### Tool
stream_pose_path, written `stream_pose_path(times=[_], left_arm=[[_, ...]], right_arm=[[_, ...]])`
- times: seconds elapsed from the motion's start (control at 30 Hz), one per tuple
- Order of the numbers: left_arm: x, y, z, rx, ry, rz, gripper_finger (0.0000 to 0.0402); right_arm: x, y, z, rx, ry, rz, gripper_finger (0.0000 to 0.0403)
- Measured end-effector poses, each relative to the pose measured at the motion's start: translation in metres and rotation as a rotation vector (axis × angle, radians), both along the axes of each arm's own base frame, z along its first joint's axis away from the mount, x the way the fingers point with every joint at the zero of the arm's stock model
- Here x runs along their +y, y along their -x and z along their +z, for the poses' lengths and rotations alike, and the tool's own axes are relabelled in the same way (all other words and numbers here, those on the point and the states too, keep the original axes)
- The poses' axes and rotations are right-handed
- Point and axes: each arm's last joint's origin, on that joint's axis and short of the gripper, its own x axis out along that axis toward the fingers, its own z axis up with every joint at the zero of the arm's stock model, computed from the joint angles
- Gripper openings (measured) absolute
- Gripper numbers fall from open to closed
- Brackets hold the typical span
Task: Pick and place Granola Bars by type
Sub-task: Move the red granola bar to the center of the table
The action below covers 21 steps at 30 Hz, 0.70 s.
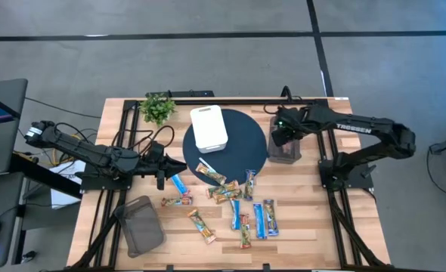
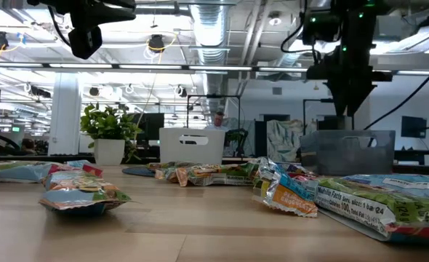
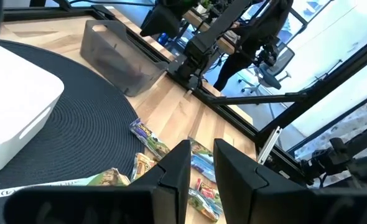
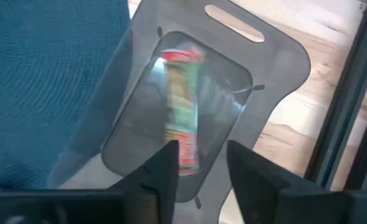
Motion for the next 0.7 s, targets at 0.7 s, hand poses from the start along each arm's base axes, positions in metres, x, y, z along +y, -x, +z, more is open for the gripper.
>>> stream_pose_path(times=[0.7], left_arm=[[-0.008,0.010,-0.025,0.291,-0.036,-0.378,0.0064]], right_arm=[[0.090,-0.036,0.044,-0.447,0.242,0.740,0.0248]])
